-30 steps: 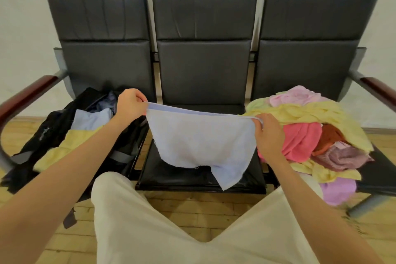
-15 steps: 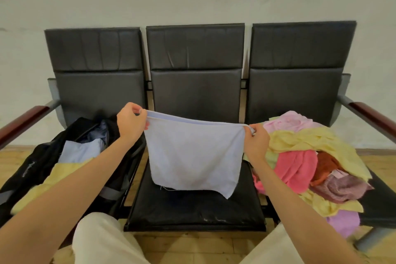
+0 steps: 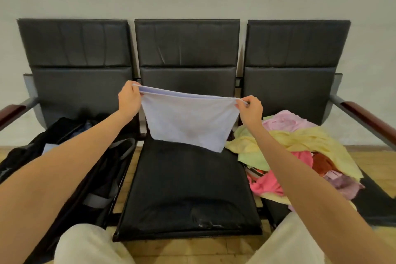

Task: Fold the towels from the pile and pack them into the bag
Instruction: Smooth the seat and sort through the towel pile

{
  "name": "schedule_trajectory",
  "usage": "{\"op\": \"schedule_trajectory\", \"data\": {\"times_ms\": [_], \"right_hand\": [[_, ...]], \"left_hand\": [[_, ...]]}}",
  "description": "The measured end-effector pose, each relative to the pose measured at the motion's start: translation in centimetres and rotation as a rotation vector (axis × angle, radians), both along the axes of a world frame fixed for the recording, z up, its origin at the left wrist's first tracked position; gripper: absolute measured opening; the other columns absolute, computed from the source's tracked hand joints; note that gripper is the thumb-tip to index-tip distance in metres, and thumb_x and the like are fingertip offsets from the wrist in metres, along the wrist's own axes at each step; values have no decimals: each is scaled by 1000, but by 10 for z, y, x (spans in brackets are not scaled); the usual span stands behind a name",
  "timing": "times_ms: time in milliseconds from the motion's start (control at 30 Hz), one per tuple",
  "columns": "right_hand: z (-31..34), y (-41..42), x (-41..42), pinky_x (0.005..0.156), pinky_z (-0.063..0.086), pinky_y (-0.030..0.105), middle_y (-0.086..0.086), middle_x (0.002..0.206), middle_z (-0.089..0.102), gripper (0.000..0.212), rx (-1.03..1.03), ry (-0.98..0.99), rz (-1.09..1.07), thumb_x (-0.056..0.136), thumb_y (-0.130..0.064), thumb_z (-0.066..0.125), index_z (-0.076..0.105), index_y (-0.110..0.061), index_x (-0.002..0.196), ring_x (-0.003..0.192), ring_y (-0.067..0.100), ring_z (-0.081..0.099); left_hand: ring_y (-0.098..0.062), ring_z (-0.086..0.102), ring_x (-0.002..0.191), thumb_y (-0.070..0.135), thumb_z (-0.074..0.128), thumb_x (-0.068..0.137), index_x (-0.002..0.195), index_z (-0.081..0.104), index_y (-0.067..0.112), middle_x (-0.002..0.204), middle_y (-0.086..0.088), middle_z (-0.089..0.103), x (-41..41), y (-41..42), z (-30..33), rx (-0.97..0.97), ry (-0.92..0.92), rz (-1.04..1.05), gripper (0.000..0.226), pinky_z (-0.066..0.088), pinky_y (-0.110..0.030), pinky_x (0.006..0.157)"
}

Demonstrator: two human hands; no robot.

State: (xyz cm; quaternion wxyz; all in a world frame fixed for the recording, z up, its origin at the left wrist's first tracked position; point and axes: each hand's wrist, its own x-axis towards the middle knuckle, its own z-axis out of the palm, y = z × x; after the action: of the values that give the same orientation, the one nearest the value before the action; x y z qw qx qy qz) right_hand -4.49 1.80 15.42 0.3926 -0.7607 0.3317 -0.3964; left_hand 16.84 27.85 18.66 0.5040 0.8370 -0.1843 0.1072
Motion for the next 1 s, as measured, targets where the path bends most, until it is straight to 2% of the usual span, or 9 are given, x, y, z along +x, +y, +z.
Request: {"op": "schedule_trajectory", "data": {"times_ms": [100,233,300,433,600,667,767,900,1000], "right_hand": [[-10,3,-5,61,36,5,8,94,58,13,-76,-2,32,91,-12,59,62,1,94,80,14,51],[-47,18,-22,62,34,12,10,92,60,13,-136,135,117,90,-12,61,62,0,92,82,15,51],[-77,32,-37,65,30,17,14,89,61,14,-141,210,144,89,-11,62,62,3,89,81,17,50],[-143,61,-67,70,32,25,17,88,64,19,-89,497,217,88,-15,65,64,4,86,85,28,59],[-187,99,-106,70,34,24,17,96,65,19,-2,830,430,88,-13,65,66,5,89,94,28,60],[-192,111,-118,72,38,24,14,89,64,18,-3,912,519,88,-14,65,67,4,87,89,26,60],[-192,119,-129,73,43,27,9,85,63,14,-33,935,566,87,-14,67,69,0,85,79,17,56],[-188,122,-139,74,47,28,6,85,61,5,-72,928,572,83,-4,67,70,-2,86,78,15,54],[-188,120,-145,74,44,25,6,88,62,9,-62,875,565,83,2,64,70,-2,88,80,17,55]], "left_hand": [[-26,58,99,13,29,102,112,56,1,109,-17,60,-4,14,-18,8,-32,-29,31,45,-32,82],[-25,58,93,7,33,100,106,58,-2,103,-18,62,-20,41,-63,108,-17,-68,28,41,-29,76],[-27,58,92,4,34,99,104,59,-4,100,-19,63,-35,59,-99,235,19,-101,27,37,-28,74],[-40,60,94,4,38,99,103,60,-7,98,-27,64,-74,99,-185,508,147,-178,25,41,-38,78],[-32,57,103,1,40,96,106,61,-2,112,-19,57,-117,142,-249,862,242,-380,23,42,-32,88],[-29,57,100,-3,44,91,106,61,1,117,-16,52,-123,154,-255,1020,176,-476,23,44,-33,91],[-29,54,98,-4,47,86,105,59,3,117,-13,49,-125,164,-248,1153,38,-552,23,45,-35,89],[-29,51,103,-4,46,85,104,57,4,115,-13,49,-126,166,-242,1295,-91,-577,23,45,-35,88],[-27,50,104,1,48,86,105,56,7,114,-12,49,-133,166,-244,1414,-120,-578,22,46,-36,88]]}}
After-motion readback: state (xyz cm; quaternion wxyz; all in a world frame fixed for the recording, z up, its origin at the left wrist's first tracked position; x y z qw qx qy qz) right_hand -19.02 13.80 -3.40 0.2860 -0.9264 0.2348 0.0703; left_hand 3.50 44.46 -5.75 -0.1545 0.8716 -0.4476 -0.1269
